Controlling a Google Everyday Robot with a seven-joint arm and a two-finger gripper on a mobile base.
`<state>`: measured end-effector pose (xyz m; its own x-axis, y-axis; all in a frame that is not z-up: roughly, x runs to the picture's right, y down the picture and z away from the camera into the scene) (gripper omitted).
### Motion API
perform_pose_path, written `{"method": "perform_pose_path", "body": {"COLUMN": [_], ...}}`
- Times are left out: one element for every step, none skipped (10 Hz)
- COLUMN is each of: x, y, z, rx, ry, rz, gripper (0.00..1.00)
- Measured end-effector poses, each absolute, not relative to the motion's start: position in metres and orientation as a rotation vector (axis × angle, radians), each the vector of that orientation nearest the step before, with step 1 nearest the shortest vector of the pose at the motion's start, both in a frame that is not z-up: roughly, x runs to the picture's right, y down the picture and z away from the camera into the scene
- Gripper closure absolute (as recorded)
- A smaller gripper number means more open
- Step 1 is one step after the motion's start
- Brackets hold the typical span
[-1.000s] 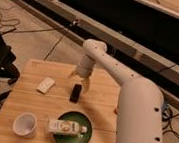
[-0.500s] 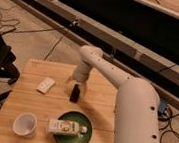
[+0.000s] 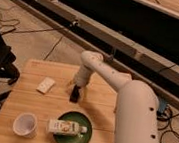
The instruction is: Place the eraser in the ceramic cup
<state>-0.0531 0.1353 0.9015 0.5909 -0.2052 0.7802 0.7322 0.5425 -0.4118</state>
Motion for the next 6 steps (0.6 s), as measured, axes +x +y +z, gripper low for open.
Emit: {"method": "perform_pose_path", "body": {"x": [-0.0521, -0.0506, -0.0490, -0.0473, -0.0465, -0.0454], "y": [0.1370, 0.1363, 0.1359, 0.1359, 0.1356, 0.1348], "z": [0.9039, 0.9063, 0.9079, 0.9089, 0.9091, 0.9091], "rx": [-0.813, -0.806, -0.801, -0.798, -0.795, -0.793], "ry": [-0.748, -0.754, -0.757, -0.763, -0.767, -0.769], "rz": [-0.609, -0.594, -0.585, -0.576, -0.572, -0.570], "gripper": [0.32, 0.43, 0.51, 0.63, 0.74, 0.82]}}
